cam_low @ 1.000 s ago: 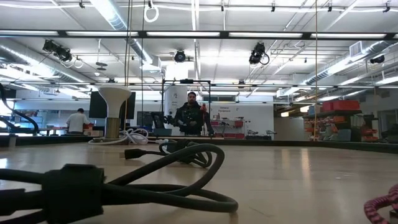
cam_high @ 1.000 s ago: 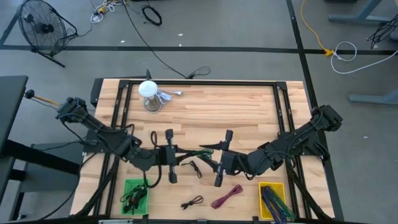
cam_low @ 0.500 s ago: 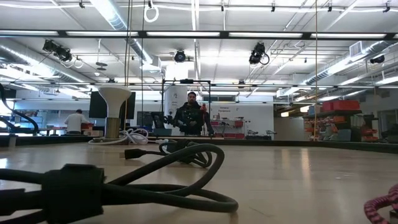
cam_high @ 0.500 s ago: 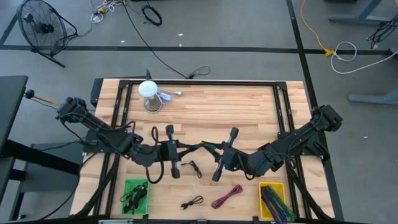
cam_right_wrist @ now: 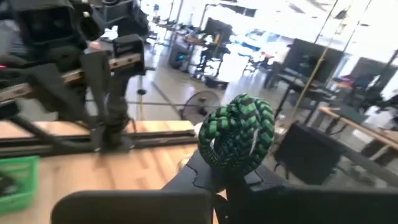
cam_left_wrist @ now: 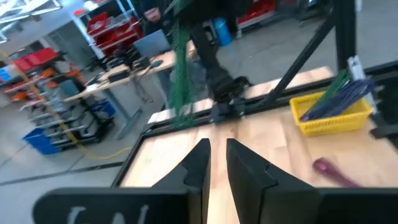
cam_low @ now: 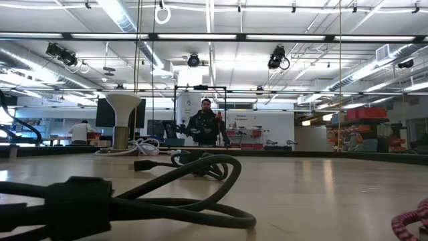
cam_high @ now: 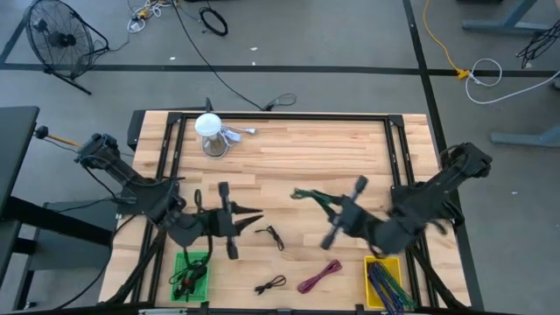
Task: Pick & Place USB Port
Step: Put the black green charger cable into the yellow bin
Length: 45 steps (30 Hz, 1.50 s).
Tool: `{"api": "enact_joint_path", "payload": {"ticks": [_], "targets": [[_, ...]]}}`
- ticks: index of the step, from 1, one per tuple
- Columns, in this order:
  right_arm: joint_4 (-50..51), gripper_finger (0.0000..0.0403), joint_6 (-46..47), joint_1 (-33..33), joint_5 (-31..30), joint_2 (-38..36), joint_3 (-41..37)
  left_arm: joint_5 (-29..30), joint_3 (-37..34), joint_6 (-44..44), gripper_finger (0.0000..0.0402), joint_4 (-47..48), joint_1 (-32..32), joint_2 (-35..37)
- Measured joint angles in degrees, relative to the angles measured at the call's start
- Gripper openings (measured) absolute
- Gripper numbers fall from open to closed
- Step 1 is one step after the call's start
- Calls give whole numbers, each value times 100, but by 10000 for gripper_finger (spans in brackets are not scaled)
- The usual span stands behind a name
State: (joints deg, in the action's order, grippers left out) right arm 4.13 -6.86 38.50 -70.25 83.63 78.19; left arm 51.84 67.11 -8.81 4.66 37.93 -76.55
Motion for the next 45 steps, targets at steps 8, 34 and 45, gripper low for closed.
{"api": "enact_joint_path", "payload": {"ticks": [8, 34, 45], "targets": [[2441, 9, 2978, 1019, 430, -781, 0, 597, 0, 73, 53, 590, 509, 65], [6897, 8, 10323, 1793, 5918, -673, 0, 620, 0, 1568, 53, 2060, 632, 60], [5952, 8, 10978, 1797, 7541, 11, 0, 648, 0, 1562, 53, 2201, 623, 60]]}}
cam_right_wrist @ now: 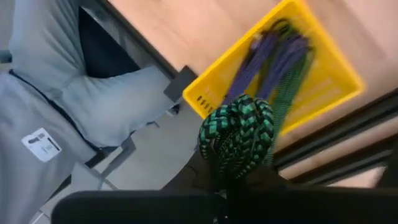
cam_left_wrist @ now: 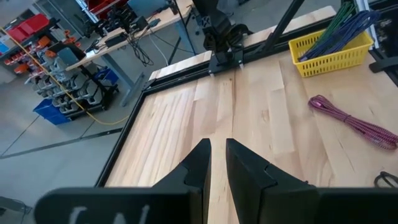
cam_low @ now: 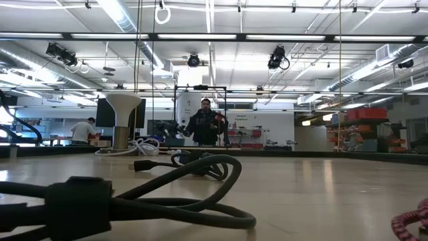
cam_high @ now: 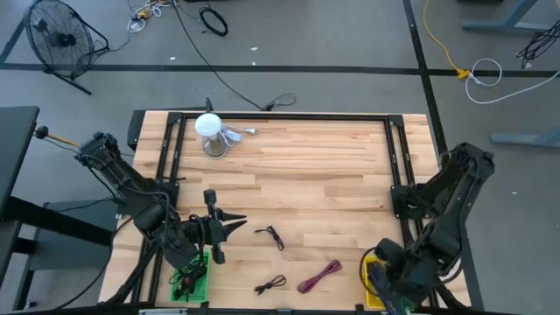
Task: Pick & Place USB Port
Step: Put the black green charger cable into the yellow bin
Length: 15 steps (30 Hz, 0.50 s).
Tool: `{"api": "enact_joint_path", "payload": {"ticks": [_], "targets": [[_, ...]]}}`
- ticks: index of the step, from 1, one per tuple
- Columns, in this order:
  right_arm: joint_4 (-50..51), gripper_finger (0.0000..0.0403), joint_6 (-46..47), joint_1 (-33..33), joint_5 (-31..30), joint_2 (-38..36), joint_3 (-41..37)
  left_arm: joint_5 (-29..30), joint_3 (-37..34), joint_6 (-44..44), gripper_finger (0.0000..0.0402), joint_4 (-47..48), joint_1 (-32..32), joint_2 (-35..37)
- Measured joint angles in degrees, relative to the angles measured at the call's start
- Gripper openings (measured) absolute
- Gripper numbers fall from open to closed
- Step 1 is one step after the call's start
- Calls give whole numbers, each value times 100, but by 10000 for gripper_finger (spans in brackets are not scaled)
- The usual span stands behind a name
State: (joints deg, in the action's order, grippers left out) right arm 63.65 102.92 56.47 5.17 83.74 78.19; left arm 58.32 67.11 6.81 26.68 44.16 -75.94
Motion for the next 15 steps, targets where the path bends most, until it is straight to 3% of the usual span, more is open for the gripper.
{"api": "enact_joint_path", "payload": {"ticks": [7, 15], "targets": [[-690, 8, -4, -24, 996, 716, 0, -1, 0, -11, 53, 109, 0, 0], [-195, 8, -22, -215, 1081, 964, 0, -3, 0, -13, 53, 275, -71, 0]]}}
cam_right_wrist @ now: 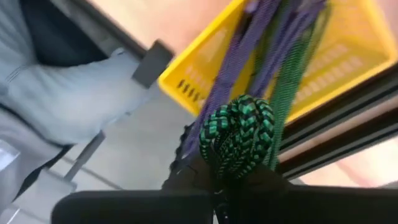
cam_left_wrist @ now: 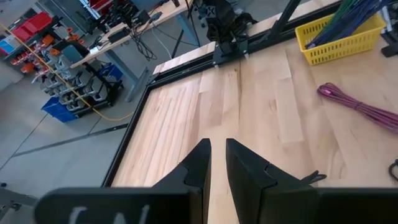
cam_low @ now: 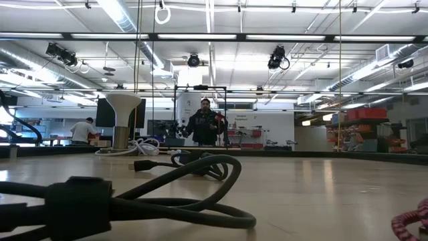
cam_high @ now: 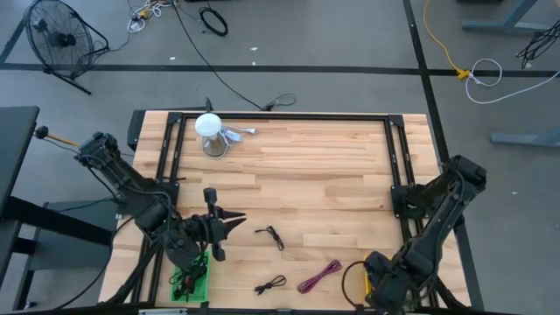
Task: Pick & Place USB Port
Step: Put the black green charger cable into the yellow bin
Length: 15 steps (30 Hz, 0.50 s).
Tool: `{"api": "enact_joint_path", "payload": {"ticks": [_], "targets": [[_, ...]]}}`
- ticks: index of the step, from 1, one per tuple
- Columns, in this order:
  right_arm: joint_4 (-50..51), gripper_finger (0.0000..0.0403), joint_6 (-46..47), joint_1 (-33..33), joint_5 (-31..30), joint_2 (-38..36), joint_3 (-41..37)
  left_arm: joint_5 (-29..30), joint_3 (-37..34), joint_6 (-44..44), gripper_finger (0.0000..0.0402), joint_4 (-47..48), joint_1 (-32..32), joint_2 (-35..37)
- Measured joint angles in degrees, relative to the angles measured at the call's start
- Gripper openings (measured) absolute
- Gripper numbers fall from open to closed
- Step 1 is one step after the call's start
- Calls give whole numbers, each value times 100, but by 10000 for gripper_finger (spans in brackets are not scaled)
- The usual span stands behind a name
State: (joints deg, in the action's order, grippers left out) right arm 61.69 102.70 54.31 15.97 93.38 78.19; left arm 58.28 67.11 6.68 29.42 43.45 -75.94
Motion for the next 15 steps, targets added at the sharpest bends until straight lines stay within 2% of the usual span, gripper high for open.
{"api": "enact_joint_path", "payload": {"ticks": [7, 15], "targets": [[702, 8, -122, -259, -60, 0, 0, -178, 0, 2, 53, 64, -121, 0], [686, 8, -140, -260, 50, 23, 0, -516, 0, 17, 53, 99, -156, -2]]}}
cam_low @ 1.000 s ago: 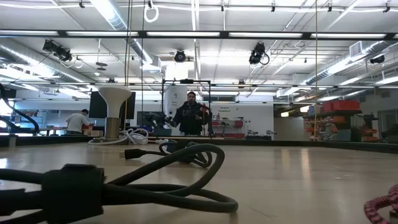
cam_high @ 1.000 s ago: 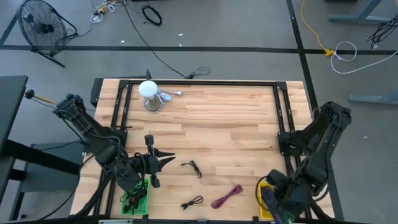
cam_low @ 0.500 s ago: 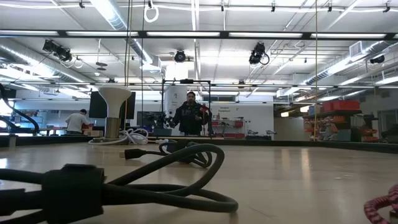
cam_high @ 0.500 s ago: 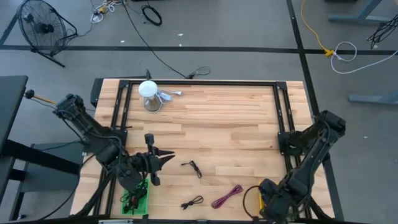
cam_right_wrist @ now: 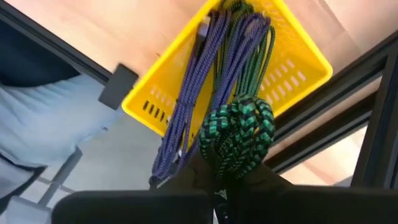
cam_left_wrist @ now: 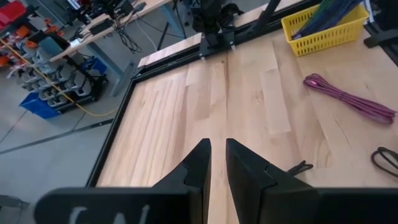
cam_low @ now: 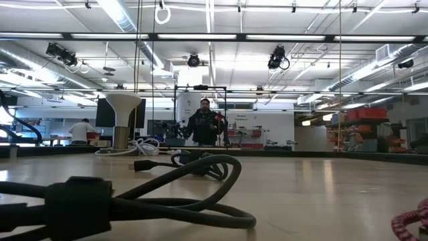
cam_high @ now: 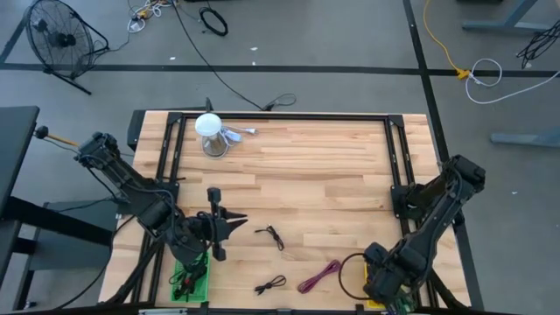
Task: Pick & Place USB Port
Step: Put the black green charger cable into the yellow bin
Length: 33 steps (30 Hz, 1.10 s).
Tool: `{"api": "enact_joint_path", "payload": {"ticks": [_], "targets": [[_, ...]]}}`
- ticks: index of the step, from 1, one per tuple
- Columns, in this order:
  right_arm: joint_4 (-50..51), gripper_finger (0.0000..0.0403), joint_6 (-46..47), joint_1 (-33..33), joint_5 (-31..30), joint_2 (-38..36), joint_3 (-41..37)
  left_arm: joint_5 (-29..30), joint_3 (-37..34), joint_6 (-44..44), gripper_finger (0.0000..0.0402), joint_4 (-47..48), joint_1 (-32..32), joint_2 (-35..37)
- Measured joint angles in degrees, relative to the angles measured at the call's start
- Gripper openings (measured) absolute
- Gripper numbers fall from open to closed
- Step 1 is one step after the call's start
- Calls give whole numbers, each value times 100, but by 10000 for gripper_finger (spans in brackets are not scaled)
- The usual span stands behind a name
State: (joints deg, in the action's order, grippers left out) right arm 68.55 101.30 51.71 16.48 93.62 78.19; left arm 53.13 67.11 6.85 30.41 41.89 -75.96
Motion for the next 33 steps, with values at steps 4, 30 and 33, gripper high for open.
{"api": "enact_joint_path", "payload": {"ticks": [4, 30, 33], "targets": [[-2, 8, 0, 27, -41, 10, 0, -17, 0, 4, 53, -2, 2, 0], [23, 8, -575, 23, 200, 449, 0, -48, 0, 197, 53, 9, 7, 0], [24, 8, -577, 24, 200, 449, 0, -48, 0, 198, 53, 46, 7, 0]]}}
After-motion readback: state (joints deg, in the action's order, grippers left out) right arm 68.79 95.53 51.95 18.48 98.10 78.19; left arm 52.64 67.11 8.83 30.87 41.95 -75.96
